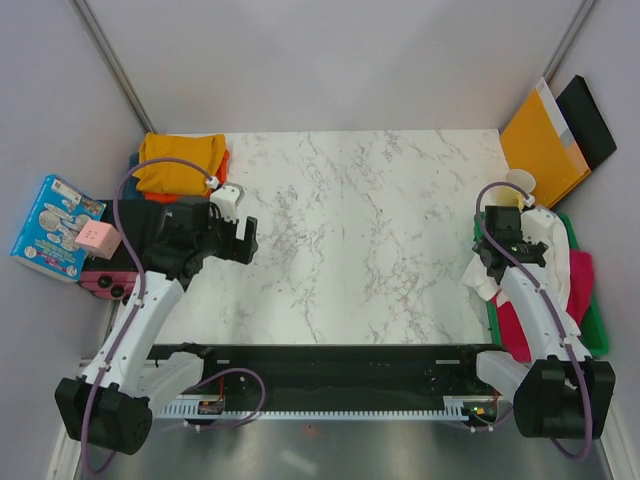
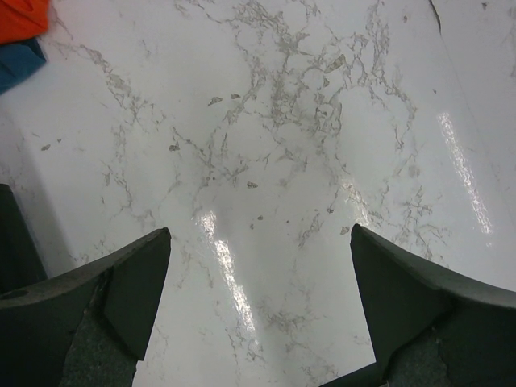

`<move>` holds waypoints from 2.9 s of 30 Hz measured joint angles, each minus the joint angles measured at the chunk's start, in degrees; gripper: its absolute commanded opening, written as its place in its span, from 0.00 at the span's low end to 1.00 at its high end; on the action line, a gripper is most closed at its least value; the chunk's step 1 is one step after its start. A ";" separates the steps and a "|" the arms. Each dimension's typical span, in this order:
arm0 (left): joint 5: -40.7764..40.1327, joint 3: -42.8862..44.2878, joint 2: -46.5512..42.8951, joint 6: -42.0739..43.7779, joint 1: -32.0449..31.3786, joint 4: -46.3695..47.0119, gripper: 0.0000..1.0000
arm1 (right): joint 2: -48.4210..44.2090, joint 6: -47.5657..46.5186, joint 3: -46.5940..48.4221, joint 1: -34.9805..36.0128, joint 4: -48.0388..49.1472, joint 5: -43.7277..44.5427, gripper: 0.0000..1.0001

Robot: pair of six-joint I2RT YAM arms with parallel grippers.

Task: Fold and stack the t-shirts
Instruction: Grab the tshirt from the pile, then move the tshirt to the center of the board

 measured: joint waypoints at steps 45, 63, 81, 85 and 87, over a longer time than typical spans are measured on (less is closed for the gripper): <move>1.92 1.75 3.32 -0.74 0.00 0.04 0.97 | 9.31 -5.79 34.84 28.00 2.62 -13.11 0.00; 4.52 5.66 3.41 -2.43 0.00 0.11 0.99 | 39.23 -9.86 69.48 56.28 -6.51 -7.15 0.00; 1.40 6.62 1.60 -6.16 0.85 3.58 1.00 | 59.19 -10.91 88.35 64.61 -7.96 -8.20 0.00; 1.62 6.36 -0.31 -6.23 0.39 4.26 1.00 | 55.32 -11.26 86.93 64.63 -4.42 -7.43 0.00; 1.60 5.42 -1.05 -6.21 0.39 4.81 1.00 | 52.57 -10.21 79.56 64.54 -2.01 -7.48 0.00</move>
